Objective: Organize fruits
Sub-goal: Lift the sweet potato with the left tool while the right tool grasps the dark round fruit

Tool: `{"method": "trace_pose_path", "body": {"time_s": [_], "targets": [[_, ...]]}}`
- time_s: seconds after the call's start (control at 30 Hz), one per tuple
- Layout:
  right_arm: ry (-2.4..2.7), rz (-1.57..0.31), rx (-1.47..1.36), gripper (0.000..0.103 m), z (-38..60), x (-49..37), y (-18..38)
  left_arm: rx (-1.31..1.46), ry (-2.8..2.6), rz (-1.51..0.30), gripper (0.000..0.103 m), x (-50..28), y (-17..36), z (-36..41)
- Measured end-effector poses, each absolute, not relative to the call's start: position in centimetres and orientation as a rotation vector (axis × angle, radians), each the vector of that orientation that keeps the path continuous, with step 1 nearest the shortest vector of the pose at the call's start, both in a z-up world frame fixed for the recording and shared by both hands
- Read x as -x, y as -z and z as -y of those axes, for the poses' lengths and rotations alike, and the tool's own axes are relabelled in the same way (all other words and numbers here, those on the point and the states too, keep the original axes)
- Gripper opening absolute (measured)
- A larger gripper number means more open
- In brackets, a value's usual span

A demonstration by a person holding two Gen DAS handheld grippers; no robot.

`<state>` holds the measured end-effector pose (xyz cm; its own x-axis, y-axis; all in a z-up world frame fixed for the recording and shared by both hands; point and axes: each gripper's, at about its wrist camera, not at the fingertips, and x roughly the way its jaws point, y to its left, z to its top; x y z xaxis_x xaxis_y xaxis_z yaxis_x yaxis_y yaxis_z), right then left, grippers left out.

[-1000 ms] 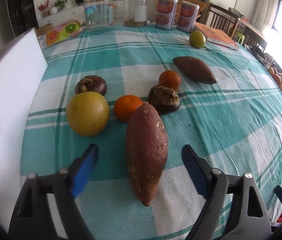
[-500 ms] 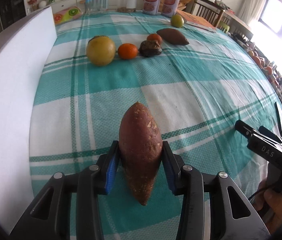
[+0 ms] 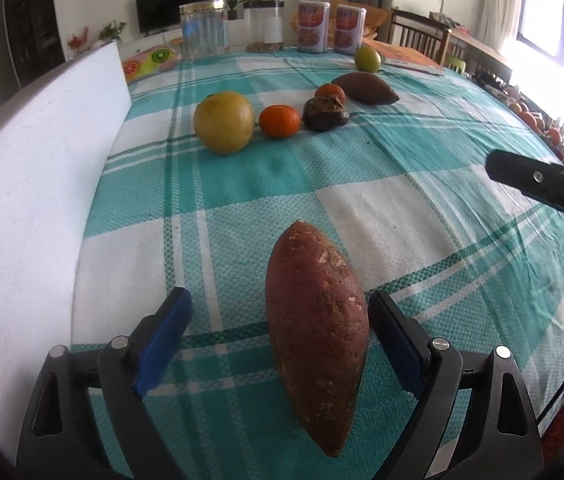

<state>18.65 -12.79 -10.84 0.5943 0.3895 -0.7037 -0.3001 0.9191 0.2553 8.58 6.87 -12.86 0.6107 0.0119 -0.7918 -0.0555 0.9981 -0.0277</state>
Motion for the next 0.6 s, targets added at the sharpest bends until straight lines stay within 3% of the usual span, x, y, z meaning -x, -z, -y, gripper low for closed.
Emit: {"method": "trace_pose_path", "body": {"time_s": [0.1, 0.33, 0.43, 0.6], "targets": [[-0.487, -0.890, -0.084, 0.082, 9.2, -22.8, 11.3, 0.054, -0.034, -0.913, 0.093, -8.5, 12.9, -6.9], [-0.597, -0.952, -0.064, 0.070, 2.9, -27.9, 12.6, 0.046, -0.033, -0.917, 0.094, -8.5, 12.9, -6.8], [-0.573, -0.981, -0.038, 0.055, 1.8, -29.4, 13.3, 0.046, -0.033, -0.917, 0.095, -8.5, 12.9, -6.7], [-0.583, -0.980, 0.036, 0.053, 0.8, -29.8, 13.6, 0.045, -0.034, -0.917, 0.095, -8.5, 12.9, -6.7]]}}
